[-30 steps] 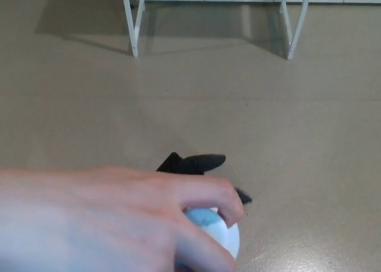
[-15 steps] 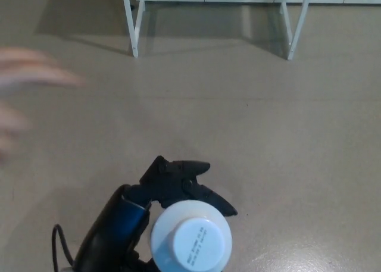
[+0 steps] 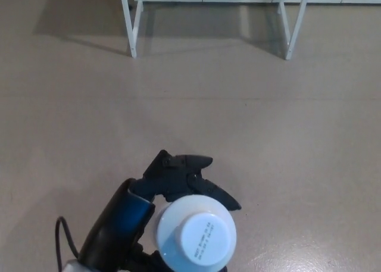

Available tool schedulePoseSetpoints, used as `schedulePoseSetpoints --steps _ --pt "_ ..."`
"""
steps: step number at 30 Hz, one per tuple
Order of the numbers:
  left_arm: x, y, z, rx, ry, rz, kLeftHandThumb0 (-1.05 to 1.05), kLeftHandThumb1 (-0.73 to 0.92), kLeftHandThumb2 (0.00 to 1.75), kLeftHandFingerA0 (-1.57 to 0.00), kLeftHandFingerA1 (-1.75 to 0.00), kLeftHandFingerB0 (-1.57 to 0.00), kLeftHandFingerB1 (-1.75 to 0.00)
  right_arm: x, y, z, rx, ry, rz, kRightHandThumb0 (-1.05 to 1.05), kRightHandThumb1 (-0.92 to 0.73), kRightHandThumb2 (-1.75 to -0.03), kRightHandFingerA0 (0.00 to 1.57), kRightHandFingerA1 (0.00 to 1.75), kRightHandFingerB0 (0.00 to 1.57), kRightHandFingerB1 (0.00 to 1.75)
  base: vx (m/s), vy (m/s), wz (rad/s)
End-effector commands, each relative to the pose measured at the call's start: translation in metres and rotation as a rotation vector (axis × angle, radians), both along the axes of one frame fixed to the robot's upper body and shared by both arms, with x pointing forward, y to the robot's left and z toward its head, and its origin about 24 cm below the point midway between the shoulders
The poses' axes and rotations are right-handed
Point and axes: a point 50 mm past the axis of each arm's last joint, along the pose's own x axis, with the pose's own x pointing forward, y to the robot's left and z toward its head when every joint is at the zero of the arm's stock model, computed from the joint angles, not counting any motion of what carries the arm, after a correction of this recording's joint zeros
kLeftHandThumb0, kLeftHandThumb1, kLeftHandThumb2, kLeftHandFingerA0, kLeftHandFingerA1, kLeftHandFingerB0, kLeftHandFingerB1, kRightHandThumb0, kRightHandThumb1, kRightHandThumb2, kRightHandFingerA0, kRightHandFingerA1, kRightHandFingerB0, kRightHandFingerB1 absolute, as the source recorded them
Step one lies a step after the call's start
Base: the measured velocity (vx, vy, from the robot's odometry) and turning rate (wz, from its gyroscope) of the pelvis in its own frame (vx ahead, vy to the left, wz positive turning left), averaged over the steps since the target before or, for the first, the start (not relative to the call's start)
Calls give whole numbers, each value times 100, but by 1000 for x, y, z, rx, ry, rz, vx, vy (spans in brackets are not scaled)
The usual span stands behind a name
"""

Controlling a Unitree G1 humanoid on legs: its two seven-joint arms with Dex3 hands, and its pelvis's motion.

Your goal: The robot picks up a bottle from a person using its left hand and walk towards the table in frontand put the bottle on the table.

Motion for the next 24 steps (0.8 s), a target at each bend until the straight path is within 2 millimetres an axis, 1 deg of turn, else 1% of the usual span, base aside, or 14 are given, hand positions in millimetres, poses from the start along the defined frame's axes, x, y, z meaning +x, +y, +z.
schedulePoseSetpoints --steps 1,2,3,5,6,7,8,9,10,11,12,13,24 --pt "0 4 4 1 -54 31 -45 42 88 -142 -105 -126 -94 1 -6 2 -24 19 21 -62 -78 -64 48 41 44 37 0 0 0" --pt "2 4 5 5 -56 33 -44 35 97 -142 -107 -127 -95 5 -5 3 -18 10 19 -62 -78 -64 48 42 43 37 0 0 0" --pt "1 4 5 5 -49 34 -44 32 101 -142 -109 -128 -96 4 -5 3 -15 12 17 -62 -78 -64 49 42 42 37 0 0 0" --pt "-3 5 4 2 -32 32 -44 31 103 -142 -109 -127 -96 0 -4 1 -12 20 14 -62 -79 -64 48 42 42 36 0 0 0" --pt "-2 4 4 4 -36 32 -43 32 104 -141 -111 -126 -96 3 -4 2 -13 15 17 -65 -73 -66 50 44 42 37 0 0 0" --pt "-1 4 5 7 -43 31 -43 32 104 -141 -111 -126 -96 6 -5 4 -16 9 20 -65 -73 -66 50 44 42 37 0 0 0" --pt "0 4 4 0 -31 32 -44 31 105 -142 -112 -127 -98 6 -4 3 -17 7 25 -60 -63 -103 46 59 28 48 0 0 0" --pt "-2 4 4 2 -27 37 -48 34 103 -145 -113 -127 -99 4 -4 3 -20 12 31 -65 -74 -66 50 44 42 37 0 0 0" --pt "-2 4 3 3 -26 39 -48 34 103 -145 -113 -127 -99 2 -4 2 -22 15 33 -65 -74 -66 50 44 42 37 0 0 0" --pt "-2 4 2 2 -26 40 -46 32 107 -145 -114 -126 -99 2 -4 2 -25 22 37 -63 -79 -64 48 42 43 37 0 0 0" --pt "-2 4 2 2 -23 42 -44 32 107 -144 -115 -126 -100 3 -4 2 -34 23 48 -59 -63 -103 45 59 28 48 0 0 0" --pt "-1 4 1 -4 -18 42 -44 32 106 -143 -116 -125 -102 4 -4 2 -37 21 51 -64 -74 -65 51 44 42 37 0 0 0" --pt "-1 4 0 -13 -12 41 -44 32 106 -143 -116 -125 -102 5 -4 3 -38 18 51 -64 -74 -65 51 44 42 37 -7 -6 0"
